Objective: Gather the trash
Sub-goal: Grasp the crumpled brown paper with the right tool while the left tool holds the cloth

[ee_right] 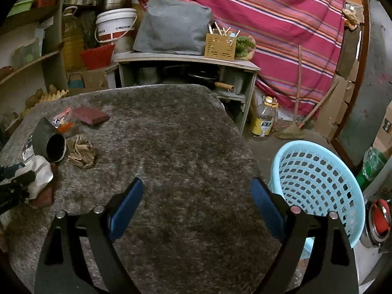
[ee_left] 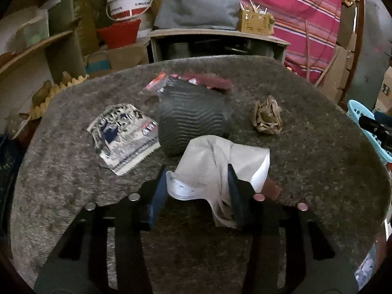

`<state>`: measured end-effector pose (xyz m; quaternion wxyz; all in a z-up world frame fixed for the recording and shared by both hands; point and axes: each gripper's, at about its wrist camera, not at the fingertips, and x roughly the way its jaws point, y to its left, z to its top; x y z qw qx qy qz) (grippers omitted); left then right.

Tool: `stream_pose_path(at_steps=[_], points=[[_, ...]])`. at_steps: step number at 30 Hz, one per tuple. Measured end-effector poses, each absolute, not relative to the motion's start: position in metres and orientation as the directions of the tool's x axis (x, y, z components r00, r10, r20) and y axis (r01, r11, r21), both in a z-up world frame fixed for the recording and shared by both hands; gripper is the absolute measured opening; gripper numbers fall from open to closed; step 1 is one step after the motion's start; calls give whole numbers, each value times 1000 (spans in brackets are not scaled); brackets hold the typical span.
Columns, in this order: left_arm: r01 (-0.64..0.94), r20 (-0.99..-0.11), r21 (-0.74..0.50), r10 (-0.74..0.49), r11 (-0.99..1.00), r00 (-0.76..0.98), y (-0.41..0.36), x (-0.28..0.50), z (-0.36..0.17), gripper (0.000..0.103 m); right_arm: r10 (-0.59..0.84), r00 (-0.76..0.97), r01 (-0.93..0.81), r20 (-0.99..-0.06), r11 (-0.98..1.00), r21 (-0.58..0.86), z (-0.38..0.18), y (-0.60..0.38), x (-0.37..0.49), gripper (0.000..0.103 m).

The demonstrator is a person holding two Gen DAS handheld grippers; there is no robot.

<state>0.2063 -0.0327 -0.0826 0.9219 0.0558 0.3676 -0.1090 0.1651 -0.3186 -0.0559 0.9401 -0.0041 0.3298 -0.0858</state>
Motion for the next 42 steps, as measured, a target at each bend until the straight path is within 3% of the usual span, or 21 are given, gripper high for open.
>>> stream_pose_path(at_steps=[5, 22, 30, 31, 33, 35, 42], points=[[227, -663, 11, -163, 974, 731, -13, 198, -66, 32, -142, 777, 131, -614, 989, -64, -53, -301, 169, 88], [47, -629, -36, -59, 998, 776, 98, 210, -51, 32, -36, 740, -5, -672, 998, -60, -78, -202, 221, 88], [4, -627, -26, -19, 1000, 778, 116, 221, -53, 32, -6, 695, -60, -719, 996, -66, -94, -172, 251, 86], [2, -629, -26, -18, 1000, 777, 117, 221, -53, 32, -5, 695, -62, -719, 996, -67, -94, -170, 253, 84], [-2, -632, -26, -15, 1000, 775, 118, 223, -54, 32, 17, 680, -77, -733, 996, -49, -97, -168, 260, 60], [-1, -633, -28, -17, 1000, 774, 117, 223, -53, 32, 61, 662, -103, -747, 995, -10, -100, -168, 265, 48], [26, -625, -20, -33, 999, 780, 96, 220, -44, 32, 65, 720, -112, -691, 993, -23, -81, -187, 245, 47]])
